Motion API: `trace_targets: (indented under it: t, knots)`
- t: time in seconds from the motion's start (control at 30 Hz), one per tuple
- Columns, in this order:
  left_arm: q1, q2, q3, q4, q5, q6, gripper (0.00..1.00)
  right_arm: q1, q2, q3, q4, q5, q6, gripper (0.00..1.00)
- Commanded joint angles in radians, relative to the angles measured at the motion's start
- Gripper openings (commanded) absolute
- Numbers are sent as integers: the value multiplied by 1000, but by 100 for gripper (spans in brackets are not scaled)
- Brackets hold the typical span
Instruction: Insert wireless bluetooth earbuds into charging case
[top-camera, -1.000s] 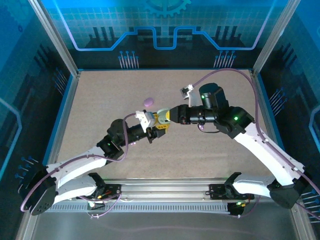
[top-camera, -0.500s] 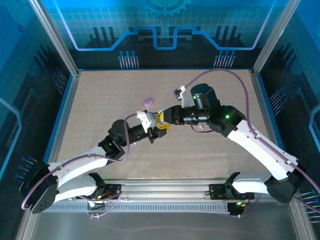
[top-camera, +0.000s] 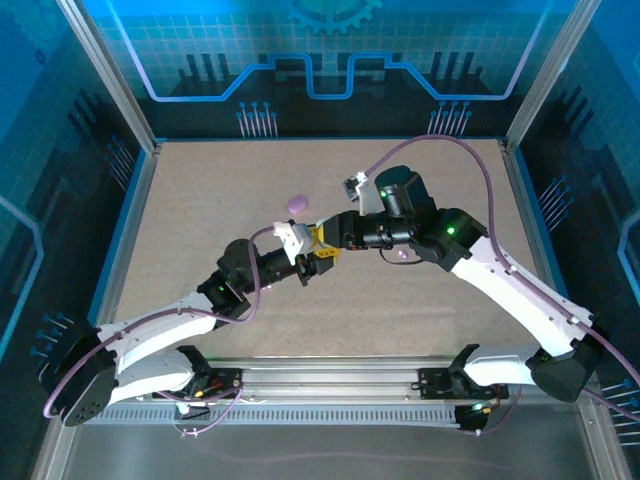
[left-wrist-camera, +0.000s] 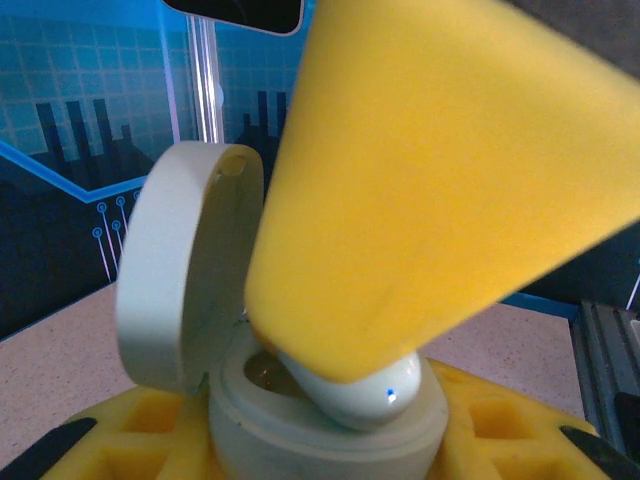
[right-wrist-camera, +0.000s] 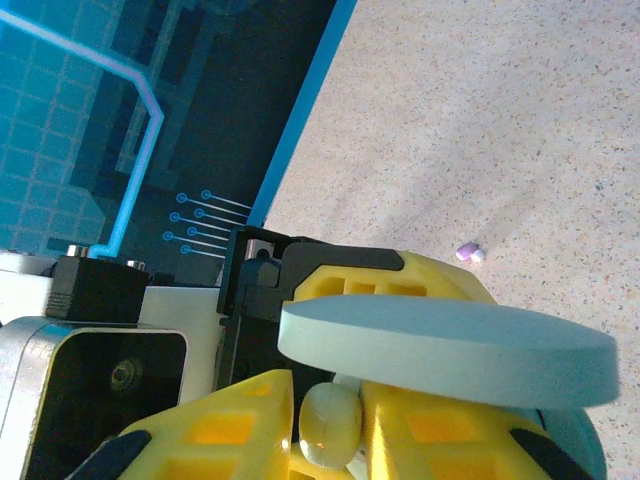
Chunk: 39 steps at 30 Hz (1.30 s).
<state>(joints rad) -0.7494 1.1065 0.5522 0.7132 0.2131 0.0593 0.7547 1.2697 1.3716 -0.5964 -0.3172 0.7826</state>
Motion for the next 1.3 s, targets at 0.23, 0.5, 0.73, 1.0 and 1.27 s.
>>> trace_targets:
  t: [0.23,0.5,0.73,1.0,1.27]
  knots:
    - [-8,-8,-3,66,-8,1,25,17,-9,30,-50,32,-12,29]
    - [-6,-6,-3,65,-4,-4,25,19,-19,31,-50,38,-13,31]
    - [-6,-9,-5,60,-4,-5,25,19,-28,35,-45,41,-16,33]
    - [-7,-8,-4,55,-3,-7,25,20,-47,29,-34,54,-18,35]
    - [-6,-7,-3,51,1,-9,25,20,-52,26,-18,48,-17,37]
